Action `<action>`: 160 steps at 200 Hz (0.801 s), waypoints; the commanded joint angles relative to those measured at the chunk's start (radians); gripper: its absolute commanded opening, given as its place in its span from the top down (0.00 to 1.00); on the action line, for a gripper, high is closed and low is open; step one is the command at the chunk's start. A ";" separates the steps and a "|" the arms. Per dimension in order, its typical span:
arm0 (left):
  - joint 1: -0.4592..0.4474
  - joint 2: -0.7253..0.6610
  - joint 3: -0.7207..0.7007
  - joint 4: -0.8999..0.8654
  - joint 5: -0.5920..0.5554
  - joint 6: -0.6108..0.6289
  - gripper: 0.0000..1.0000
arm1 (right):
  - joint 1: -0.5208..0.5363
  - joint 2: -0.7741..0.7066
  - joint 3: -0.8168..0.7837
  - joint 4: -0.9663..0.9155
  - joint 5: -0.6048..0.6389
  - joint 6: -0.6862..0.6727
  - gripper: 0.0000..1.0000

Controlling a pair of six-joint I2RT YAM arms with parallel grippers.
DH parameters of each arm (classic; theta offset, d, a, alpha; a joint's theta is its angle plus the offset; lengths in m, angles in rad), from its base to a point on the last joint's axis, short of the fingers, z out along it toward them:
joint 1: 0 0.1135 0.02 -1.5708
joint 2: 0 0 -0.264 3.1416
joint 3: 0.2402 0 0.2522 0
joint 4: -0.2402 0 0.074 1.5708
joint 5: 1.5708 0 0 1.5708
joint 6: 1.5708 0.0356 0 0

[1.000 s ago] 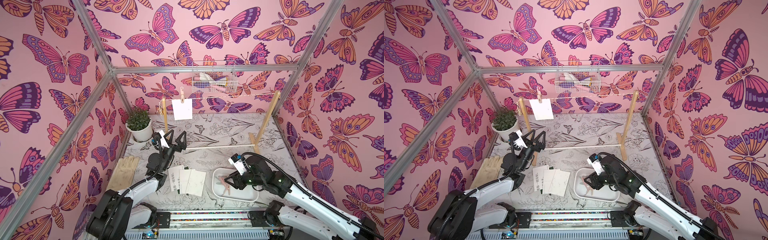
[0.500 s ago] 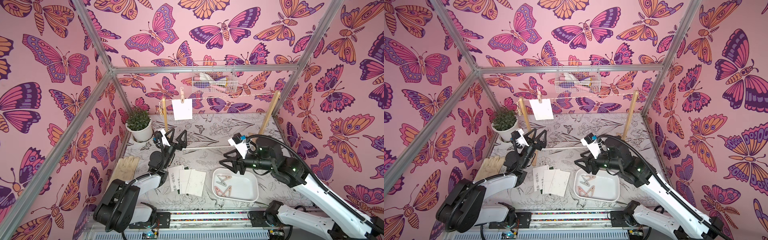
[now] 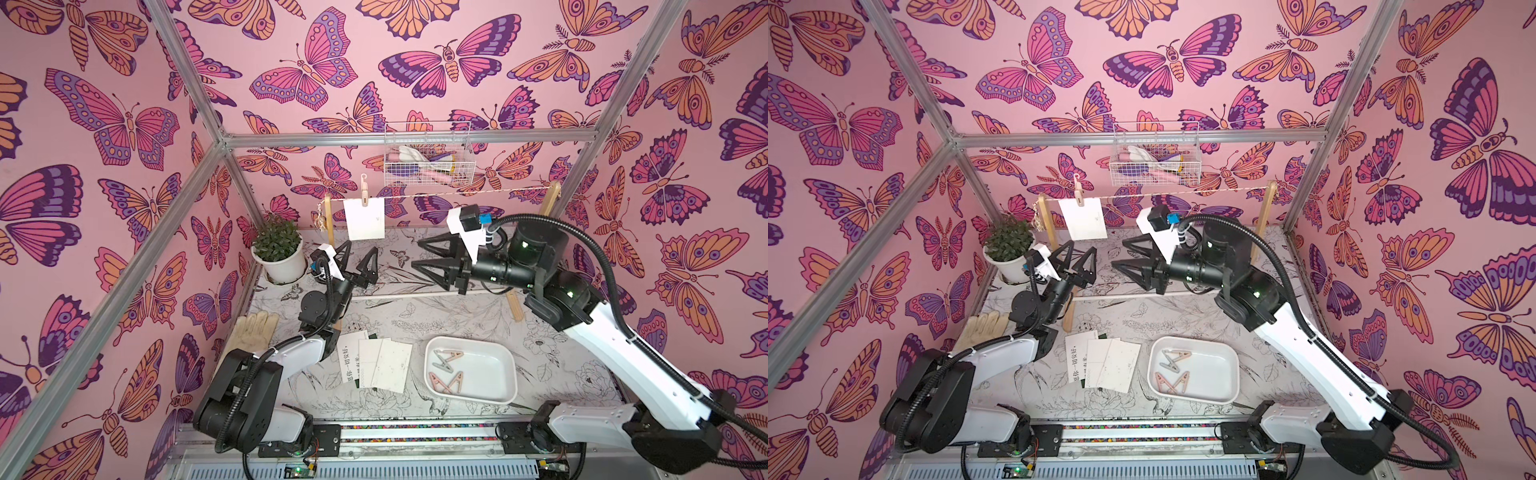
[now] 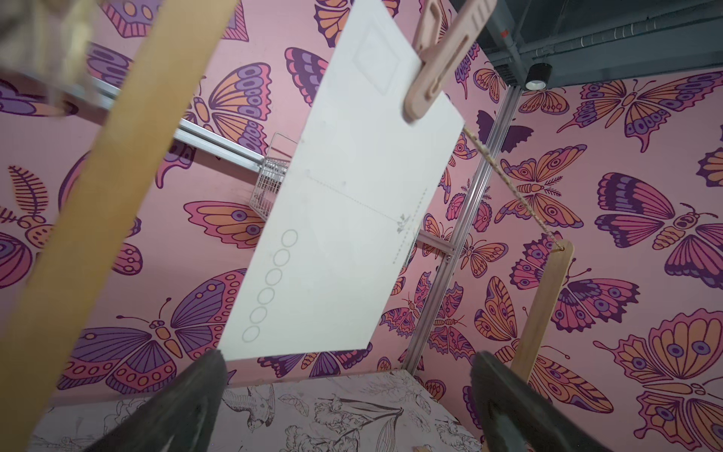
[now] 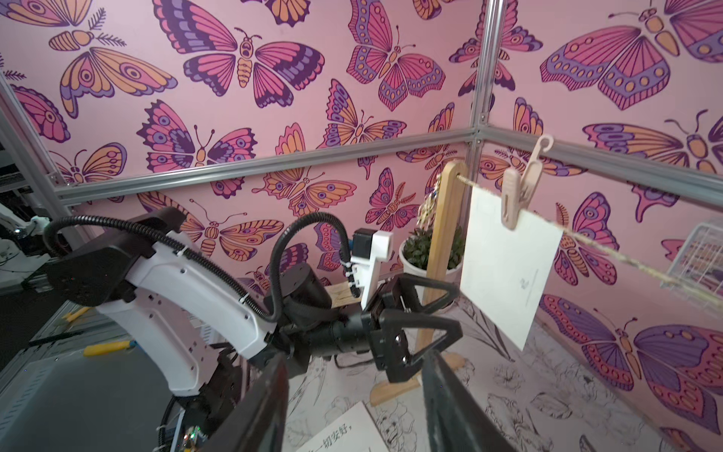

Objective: Remove the postcards from the strings
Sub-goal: Place the clamp in the storage box, then pinch the postcard on the clothesline.

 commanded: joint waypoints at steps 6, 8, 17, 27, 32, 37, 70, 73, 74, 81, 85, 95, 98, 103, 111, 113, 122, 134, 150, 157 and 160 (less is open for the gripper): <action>0.012 0.052 0.037 0.050 -0.033 0.030 0.01 | -0.025 0.098 0.135 0.085 -0.032 -0.002 0.44; 0.012 0.055 0.039 0.050 -0.034 0.030 0.01 | -0.028 0.106 0.145 0.087 -0.037 0.000 0.44; 0.015 0.072 0.050 0.050 -0.035 0.037 0.01 | -0.037 0.145 0.191 0.094 -0.057 0.013 0.44; 0.017 0.086 0.058 0.050 -0.040 0.038 0.01 | -0.047 0.188 0.250 0.086 -0.073 0.019 0.44; 0.021 0.092 0.061 0.050 -0.043 0.035 0.01 | -0.050 0.209 0.275 0.079 -0.073 0.019 0.44; 0.025 0.096 0.063 0.049 -0.043 0.028 0.01 | -0.055 0.229 0.301 0.070 -0.073 0.020 0.44; 0.054 0.115 0.066 0.050 -0.041 0.011 0.01 | -0.085 0.326 0.394 0.061 -0.143 0.032 0.44; 0.058 0.116 0.068 0.050 -0.037 0.007 0.01 | -0.087 0.333 0.401 0.061 -0.145 0.031 0.44; 0.060 0.116 0.069 0.050 -0.036 0.005 0.01 | -0.088 0.334 0.402 0.061 -0.147 0.032 0.44; 0.069 0.121 0.076 0.050 -0.021 -0.005 0.01 | -0.092 0.349 0.418 0.059 -0.155 0.033 0.44; 0.073 0.123 0.080 0.050 -0.010 -0.011 0.01 | -0.096 0.359 0.428 0.056 -0.156 0.033 0.44; 0.084 0.124 0.096 0.050 0.035 -0.021 0.01 | -0.103 0.379 0.452 0.043 -0.167 0.032 0.44; 0.087 0.123 0.100 0.050 0.052 -0.022 0.01 | -0.105 0.385 0.458 0.041 -0.171 0.031 0.44; 0.090 0.124 0.109 0.050 0.083 -0.020 0.01 | -0.109 0.393 0.466 0.039 -0.173 0.031 0.44; 0.091 0.122 0.121 0.050 0.122 -0.012 0.01 | -0.116 0.402 0.470 0.038 -0.173 0.030 0.44; 0.091 0.121 0.122 0.050 0.132 -0.012 0.01 | -0.118 0.404 0.470 0.038 -0.175 0.029 0.44; 0.092 0.119 0.134 0.050 0.174 -0.003 0.01 | -0.125 0.411 0.469 0.041 -0.181 0.025 0.44; 0.093 0.116 0.145 0.050 0.224 0.002 0.01 | -0.135 0.421 0.473 0.041 -0.187 0.025 0.44; 0.093 0.115 0.158 0.050 0.273 0.007 0.01 | -0.150 0.436 0.483 0.042 -0.207 0.030 0.44; 0.093 0.114 0.167 0.050 0.292 0.008 0.02 | -0.155 0.443 0.487 0.044 -0.211 0.033 0.44; 0.093 0.116 0.169 0.050 0.300 0.008 0.03 | -0.157 0.445 0.488 0.044 -0.214 0.033 0.44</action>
